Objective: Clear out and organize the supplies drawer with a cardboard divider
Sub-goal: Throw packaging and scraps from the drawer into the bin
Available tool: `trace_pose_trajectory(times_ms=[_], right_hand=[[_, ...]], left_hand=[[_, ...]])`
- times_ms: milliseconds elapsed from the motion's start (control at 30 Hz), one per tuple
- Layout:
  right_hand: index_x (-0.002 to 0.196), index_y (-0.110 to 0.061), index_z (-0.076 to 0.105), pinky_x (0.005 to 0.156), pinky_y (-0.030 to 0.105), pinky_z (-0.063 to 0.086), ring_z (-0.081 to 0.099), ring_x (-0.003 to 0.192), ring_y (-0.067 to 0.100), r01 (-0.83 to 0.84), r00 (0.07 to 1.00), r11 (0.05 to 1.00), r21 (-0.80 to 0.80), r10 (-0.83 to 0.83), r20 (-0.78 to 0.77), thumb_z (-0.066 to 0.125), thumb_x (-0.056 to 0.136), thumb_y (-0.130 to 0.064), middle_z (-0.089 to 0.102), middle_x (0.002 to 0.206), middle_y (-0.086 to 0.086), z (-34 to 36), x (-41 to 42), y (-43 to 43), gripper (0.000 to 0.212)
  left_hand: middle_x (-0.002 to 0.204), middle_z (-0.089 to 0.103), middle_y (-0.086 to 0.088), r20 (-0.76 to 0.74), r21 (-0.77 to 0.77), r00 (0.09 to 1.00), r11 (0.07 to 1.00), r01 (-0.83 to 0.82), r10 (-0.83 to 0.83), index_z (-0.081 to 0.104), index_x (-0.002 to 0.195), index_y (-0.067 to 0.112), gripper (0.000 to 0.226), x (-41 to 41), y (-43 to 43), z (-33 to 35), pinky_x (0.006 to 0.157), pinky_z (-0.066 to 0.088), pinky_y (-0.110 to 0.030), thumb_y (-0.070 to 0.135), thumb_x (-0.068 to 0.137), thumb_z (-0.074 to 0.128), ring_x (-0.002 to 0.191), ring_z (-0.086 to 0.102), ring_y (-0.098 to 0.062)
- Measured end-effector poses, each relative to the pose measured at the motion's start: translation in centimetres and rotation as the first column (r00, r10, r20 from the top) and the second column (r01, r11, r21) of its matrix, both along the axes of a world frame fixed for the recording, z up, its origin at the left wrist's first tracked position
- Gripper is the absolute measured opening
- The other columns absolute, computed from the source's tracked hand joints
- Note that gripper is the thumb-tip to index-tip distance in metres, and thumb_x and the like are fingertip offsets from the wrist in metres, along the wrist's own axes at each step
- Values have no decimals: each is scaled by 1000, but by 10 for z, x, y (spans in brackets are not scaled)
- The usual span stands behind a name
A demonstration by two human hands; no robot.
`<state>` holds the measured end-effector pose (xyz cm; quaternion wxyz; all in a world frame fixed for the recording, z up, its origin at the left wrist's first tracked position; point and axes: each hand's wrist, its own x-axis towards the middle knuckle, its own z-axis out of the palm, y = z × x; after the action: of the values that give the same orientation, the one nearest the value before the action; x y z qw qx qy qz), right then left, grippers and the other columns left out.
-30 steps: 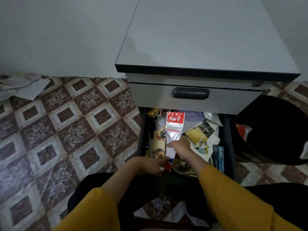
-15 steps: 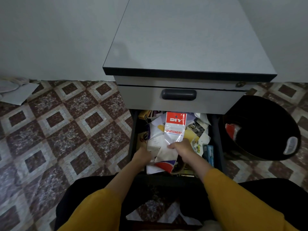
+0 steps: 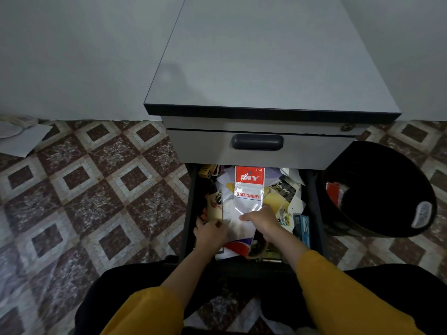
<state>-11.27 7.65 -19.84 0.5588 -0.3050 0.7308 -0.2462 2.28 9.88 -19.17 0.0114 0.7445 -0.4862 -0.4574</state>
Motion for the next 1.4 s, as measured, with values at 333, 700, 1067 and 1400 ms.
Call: trace_pose_trajectory(times_ms=[333,700,1067,1400], right_hand=[[107,-7,60,85,36,50,61,96,28,70,994,997,28,-72,81,70,77,0,65,109,13,-3,-3,1,32],[103,-7,61,85,40,52,62,99,33,93,978,990,102,-110,177,63,80,5,66,107,15,-9,-15,-1,27],[101,-10,59,86,40,51,61,96,29,129,967,985,112,-150,208,61,84,1,65,105,13,-15,-27,-1,20],[92,-12,57,76,38,51,61,85,26,139,920,980,142,-181,347,56,87,5,64,92,9,-7,-39,5,17]], left_hand=[[72,59,1,-6,-196,993,974,118,-121,66,80,7,26,10,-10,-1,56,42,-20,16,95,47,59,50,-9],[107,60,-11,60,-288,994,955,-73,94,55,104,9,40,9,-25,-18,69,44,-27,25,75,76,88,56,-21],[142,40,-9,15,-263,963,928,263,-268,18,148,20,94,16,-41,-27,108,33,-40,37,74,74,130,37,-28],[150,22,-3,102,-283,891,846,452,-442,22,143,17,103,8,-54,-8,115,18,-37,53,64,77,141,12,-24]])
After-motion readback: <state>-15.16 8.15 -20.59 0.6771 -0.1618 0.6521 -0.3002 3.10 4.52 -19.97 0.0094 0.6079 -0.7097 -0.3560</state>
